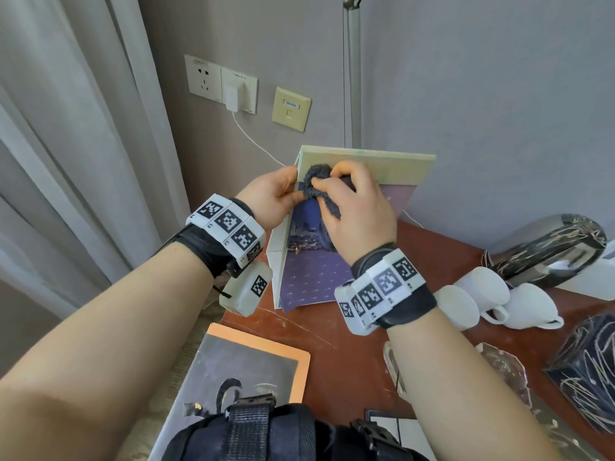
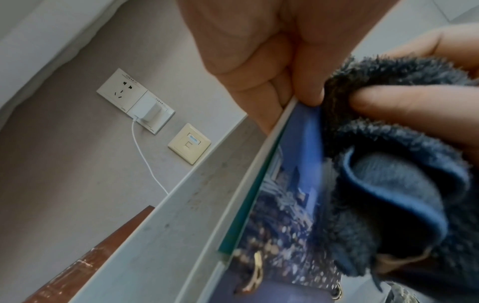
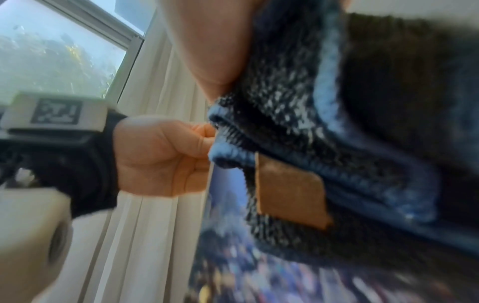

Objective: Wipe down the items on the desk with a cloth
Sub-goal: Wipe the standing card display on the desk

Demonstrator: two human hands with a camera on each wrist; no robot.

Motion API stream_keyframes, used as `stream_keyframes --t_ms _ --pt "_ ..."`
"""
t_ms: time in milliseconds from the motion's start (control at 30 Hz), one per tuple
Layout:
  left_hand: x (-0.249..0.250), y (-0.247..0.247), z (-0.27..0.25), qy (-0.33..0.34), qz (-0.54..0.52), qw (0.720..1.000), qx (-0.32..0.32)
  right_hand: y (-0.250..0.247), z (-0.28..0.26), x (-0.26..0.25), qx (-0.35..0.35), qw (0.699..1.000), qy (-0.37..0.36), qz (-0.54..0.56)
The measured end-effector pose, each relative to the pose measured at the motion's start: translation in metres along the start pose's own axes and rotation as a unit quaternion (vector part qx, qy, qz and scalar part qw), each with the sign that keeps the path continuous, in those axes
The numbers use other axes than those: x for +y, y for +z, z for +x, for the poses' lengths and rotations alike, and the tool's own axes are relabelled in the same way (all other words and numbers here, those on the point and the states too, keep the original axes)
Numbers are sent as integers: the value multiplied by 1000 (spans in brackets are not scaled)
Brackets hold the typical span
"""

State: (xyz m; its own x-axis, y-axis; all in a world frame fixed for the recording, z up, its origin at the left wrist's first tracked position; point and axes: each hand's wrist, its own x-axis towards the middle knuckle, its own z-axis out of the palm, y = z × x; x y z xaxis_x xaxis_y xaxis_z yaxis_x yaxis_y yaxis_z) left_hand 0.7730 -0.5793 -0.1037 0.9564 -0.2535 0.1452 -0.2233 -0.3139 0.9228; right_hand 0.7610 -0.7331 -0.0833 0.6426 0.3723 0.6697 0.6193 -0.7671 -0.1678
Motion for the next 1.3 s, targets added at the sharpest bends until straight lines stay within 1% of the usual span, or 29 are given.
stream_keyframes --t_ms 133,200,267,367,400,500,600,667,733,833,900,967,1067,1133,1233,1300 --pt "-3 0 1 -1 -5 1000 6 -9 22 -5 52 998 6 19" --pt "-4 0 3 -8 -15 1000 15 -7 24 -5 44 999 -6 11" --pt "-5 -1 4 -5 -17 1000 26 -1 14 -3 17 1000 -15 2" --pt "-6 -1 5 1 -2 1000 19 5 -3 1 -23 999 -21 -17" --pt "-7 -1 5 0 5 1000 16 5 -4 1 -22 1000 -17 -14" --pt "-5 0 4 5 14 999 28 0 3 -7 10 1000 -12 21" --pt "-4 1 3 -1 30 999 37 -2 10 -14 12 999 -14 29" --pt "-2 2 2 -6 -3 1000 23 -1 10 -7 17 1000 9 23" --pt "-3 2 2 -16 -20 1000 10 -4 5 8 30 998 57 24" --pt "-3 2 2 -24 -16 1000 7 -16 -2 30 57 987 146 26" --pt "-3 1 3 -19 -14 1000 7 -21 0 32 69 983 171 17" --pt "-4 1 3 -17 -11 1000 14 -17 6 21 67 988 140 16" --pt "-4 1 2 -15 -23 999 28 -6 11 -4 41 998 54 16" --pt "-4 0 1 -18 -24 999 26 -3 13 -13 25 999 30 23" --pt "-1 2 -1 -12 -33 999 12 -7 15 -8 22 999 38 28" --pt "-1 2 0 -16 -32 999 11 -15 16 4 42 996 76 17"
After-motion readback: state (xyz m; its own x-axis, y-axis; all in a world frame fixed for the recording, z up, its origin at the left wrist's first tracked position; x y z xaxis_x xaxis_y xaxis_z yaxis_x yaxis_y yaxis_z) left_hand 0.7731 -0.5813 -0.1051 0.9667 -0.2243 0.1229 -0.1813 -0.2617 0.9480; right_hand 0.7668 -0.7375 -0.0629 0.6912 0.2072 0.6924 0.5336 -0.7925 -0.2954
